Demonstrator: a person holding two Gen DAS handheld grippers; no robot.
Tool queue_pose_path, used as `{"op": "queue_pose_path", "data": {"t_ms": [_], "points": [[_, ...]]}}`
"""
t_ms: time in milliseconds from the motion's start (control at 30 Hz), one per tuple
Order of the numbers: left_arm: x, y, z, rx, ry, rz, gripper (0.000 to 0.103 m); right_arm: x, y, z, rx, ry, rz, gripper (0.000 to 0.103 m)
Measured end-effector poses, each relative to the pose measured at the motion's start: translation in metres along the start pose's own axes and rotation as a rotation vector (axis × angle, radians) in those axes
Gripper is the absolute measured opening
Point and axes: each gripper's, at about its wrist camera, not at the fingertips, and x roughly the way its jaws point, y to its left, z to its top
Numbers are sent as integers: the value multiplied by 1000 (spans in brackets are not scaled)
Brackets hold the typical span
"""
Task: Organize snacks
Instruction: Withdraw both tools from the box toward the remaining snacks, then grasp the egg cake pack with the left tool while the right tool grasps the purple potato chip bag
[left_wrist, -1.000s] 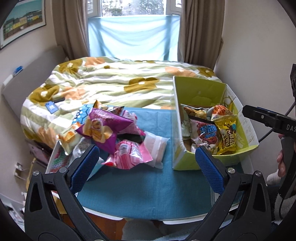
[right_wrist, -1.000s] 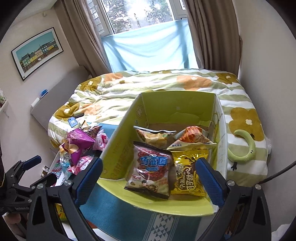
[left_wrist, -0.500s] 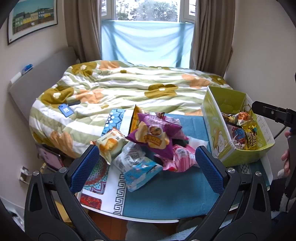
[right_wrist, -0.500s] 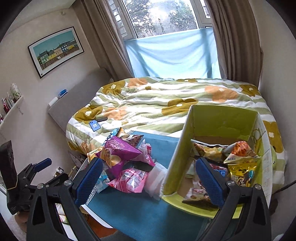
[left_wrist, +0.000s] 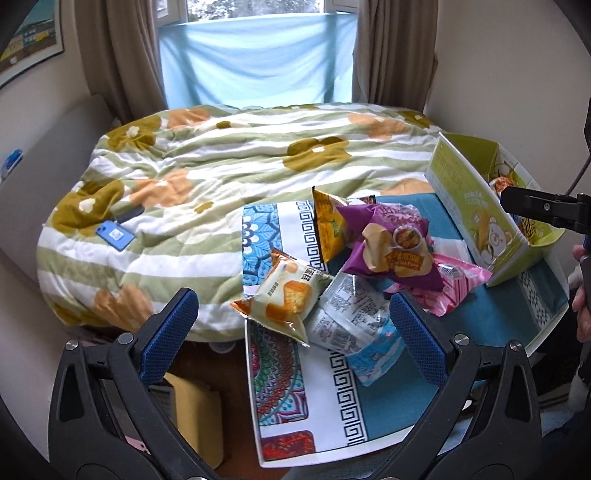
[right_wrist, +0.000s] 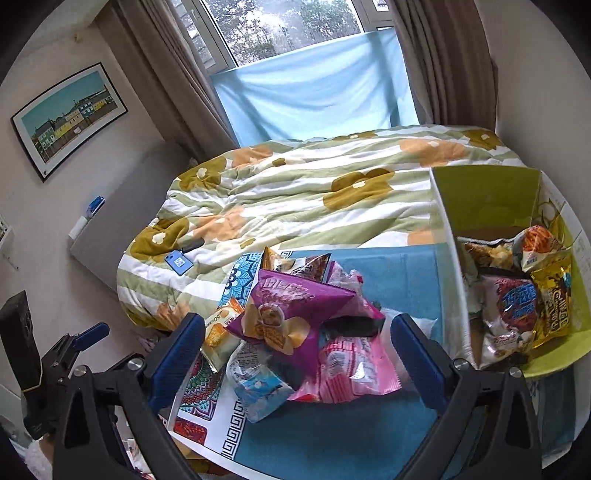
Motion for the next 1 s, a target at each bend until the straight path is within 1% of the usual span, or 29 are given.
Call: {"op": "queue_pose_path", "data": {"t_ms": [200,333,400,567,767,900,933,1000], "points": [[54,25,3,59,89,-63,102,42,17,-2,88,40,-35,100],[85,34,7,85,148,-108,102,76,22,1,120,89,-85,100],[100,32,8,113,179,-123,102,92,23,3,137,108,-111,100],[137,30,7,157,263,-173,102,125,22,5,188,157,-130,100],[175,29,6,196,326,-199,102,151,19,4,254,204,-163,100],[195,27,2,225,372,-225,102,162,15,4,270,224,-181,100],[198,26,1,233,380,-231,101,165,14,3,274,227,-187,100],[203,24,-2,246,396,-243,93,168,13,4,283,233,-194,100]]}}
